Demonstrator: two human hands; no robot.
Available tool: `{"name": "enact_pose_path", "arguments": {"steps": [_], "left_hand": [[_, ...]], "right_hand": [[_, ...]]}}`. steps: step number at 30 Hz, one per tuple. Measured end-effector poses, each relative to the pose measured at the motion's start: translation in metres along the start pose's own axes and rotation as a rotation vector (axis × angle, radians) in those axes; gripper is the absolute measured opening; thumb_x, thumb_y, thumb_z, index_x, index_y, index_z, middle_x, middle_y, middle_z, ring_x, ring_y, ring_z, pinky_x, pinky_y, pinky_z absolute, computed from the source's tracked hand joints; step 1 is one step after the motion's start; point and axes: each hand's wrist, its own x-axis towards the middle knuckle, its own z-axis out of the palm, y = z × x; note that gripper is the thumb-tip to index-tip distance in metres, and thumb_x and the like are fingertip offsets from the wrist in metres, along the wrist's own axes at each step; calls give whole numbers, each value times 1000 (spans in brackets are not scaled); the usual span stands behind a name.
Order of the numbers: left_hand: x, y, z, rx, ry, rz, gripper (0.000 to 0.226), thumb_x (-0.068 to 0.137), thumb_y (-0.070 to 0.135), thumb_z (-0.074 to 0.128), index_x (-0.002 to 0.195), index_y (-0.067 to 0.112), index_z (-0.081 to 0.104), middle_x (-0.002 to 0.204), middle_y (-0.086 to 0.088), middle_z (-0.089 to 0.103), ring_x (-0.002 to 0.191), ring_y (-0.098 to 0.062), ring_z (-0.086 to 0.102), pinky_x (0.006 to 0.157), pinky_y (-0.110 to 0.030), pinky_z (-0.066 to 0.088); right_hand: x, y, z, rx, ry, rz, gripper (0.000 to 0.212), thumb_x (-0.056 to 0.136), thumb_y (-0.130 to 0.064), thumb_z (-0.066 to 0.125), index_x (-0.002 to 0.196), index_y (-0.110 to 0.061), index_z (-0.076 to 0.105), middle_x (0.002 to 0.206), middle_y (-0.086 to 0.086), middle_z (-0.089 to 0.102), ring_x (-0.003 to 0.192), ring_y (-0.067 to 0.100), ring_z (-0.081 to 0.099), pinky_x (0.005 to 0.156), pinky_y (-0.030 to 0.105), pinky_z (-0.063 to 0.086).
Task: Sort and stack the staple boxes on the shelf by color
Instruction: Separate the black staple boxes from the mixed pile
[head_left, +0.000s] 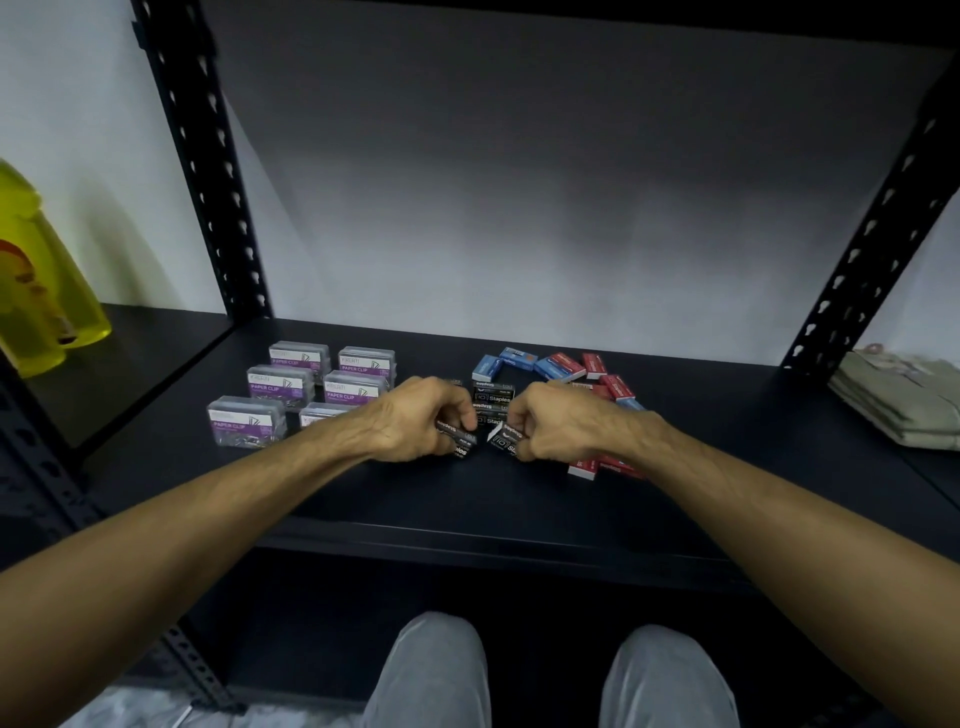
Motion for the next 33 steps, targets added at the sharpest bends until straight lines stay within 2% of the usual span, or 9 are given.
{"name": "enact_pose_path", "arguments": {"steps": [3,5,9,14,19,22,25,29,33], "left_hand": [[-2,-3,2,42,-32,-7,30,84,11,73,109,24,65,93,10,58,87,-7,59,66,-10,42],[-3,-4,2,59,-40,-13,31,84,12,73,110,25,64,92,10,58,86,-9,59,66,-12,44],[-1,-6,-2,94,-47,-10,37,83,14,74,117,24,64,90,13,57,79,-4,57,62,-9,40],[-1,-7,-14,133,-89,-19,43,82,13,76,122,23,64,89,14,57,80,-5,56,63,-12,39],[0,-3,-20,188,-88,-10,42,82,17,76,123,23,65,91,13,58,78,-4,55,61,-9,37],[1,0,-18,215,-97,2,38,84,24,75,121,23,66,97,9,62,78,-4,56,63,-14,40],[2,1,-14,253,-89,3,32,87,28,72,118,21,67,105,5,66,91,-10,61,74,-20,46],[2,0,-11,304,-91,14,21,86,27,72,106,22,70,90,11,62,88,-11,62,72,-22,45],[1,-5,-14,315,-78,-5,16,85,25,72,100,20,71,88,8,65,83,-13,62,71,-27,51]], "right_hand": [[2,-3,5,-3,-6,-18,12,86,-22,69,96,-17,65,76,-8,61,73,11,60,70,31,53],[4,-3,6,5,-7,-24,17,86,-23,69,102,-20,65,82,-11,60,78,10,60,69,27,48],[2,0,1,31,-18,-23,18,85,-24,72,101,-19,66,89,-5,68,80,11,63,69,27,51],[-1,2,-4,81,-35,-28,22,85,-20,73,105,-20,64,93,-3,67,74,3,57,59,17,39],[2,2,1,94,-21,-26,20,85,-19,74,102,-18,65,91,-2,69,74,6,61,59,18,41],[4,1,4,101,-9,-31,18,86,-19,73,102,-17,67,91,-2,71,76,7,63,60,18,43],[6,-1,6,105,4,-33,17,86,-19,73,102,-19,67,91,-4,69,77,6,63,61,18,43],[8,-2,8,135,25,-30,18,85,-19,73,103,-17,68,91,-4,69,82,9,65,67,21,50],[9,-4,9,164,44,-36,18,86,-17,72,104,-15,68,93,-3,69,79,6,63,63,17,46]]}}
